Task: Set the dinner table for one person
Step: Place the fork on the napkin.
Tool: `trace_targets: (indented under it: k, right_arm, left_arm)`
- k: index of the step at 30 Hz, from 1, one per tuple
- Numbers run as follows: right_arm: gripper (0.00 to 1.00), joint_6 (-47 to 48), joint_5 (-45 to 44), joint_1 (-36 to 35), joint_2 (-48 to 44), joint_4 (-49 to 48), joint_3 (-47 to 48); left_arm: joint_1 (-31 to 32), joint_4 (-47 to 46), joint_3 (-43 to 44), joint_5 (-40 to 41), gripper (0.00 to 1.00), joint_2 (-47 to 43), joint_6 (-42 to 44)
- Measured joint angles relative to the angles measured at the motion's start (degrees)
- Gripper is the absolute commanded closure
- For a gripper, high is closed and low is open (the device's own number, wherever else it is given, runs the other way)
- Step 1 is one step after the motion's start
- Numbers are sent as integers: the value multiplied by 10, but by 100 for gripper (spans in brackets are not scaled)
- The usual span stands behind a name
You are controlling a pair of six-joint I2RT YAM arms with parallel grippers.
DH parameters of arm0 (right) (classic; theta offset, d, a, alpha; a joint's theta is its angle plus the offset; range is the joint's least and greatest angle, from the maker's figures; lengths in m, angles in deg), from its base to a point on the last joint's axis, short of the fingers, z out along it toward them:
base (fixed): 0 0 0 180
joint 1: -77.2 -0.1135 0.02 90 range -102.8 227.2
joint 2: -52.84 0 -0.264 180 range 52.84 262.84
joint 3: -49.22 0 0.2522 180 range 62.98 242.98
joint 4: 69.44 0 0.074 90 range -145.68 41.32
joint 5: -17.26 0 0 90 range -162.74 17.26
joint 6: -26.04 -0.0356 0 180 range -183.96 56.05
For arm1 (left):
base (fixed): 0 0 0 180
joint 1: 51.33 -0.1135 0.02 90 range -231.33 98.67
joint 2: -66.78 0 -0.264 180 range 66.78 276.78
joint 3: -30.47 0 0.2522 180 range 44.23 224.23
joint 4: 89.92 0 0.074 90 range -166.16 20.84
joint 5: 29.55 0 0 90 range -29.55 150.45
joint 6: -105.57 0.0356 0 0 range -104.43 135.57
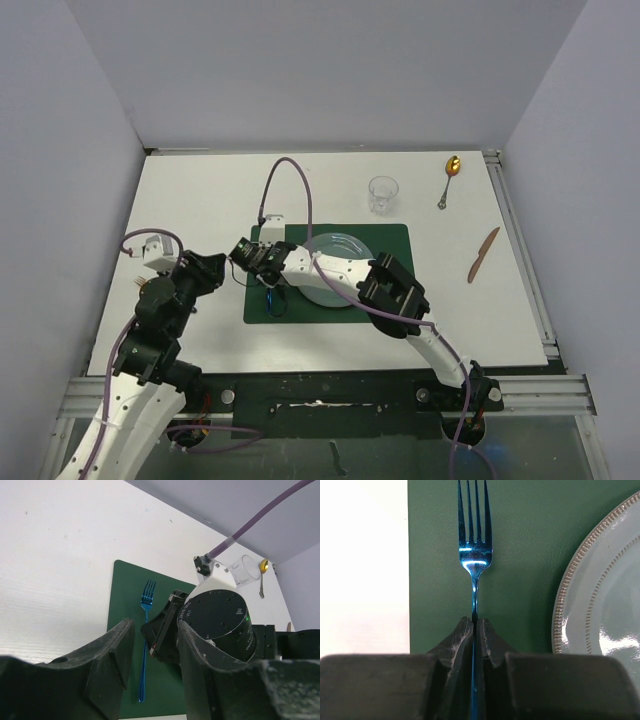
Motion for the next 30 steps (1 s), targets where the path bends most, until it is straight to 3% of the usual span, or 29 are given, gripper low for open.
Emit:
trace_targets:
  k: [16, 30]
  right_arm:
    - [100, -10, 20, 8, 24, 7, 7]
    - [100, -14, 31, 19, 24, 9, 7]
  left_arm:
    - [2, 23, 86, 103, 62, -97, 16]
    - [2, 36, 87, 127, 62, -101, 26]
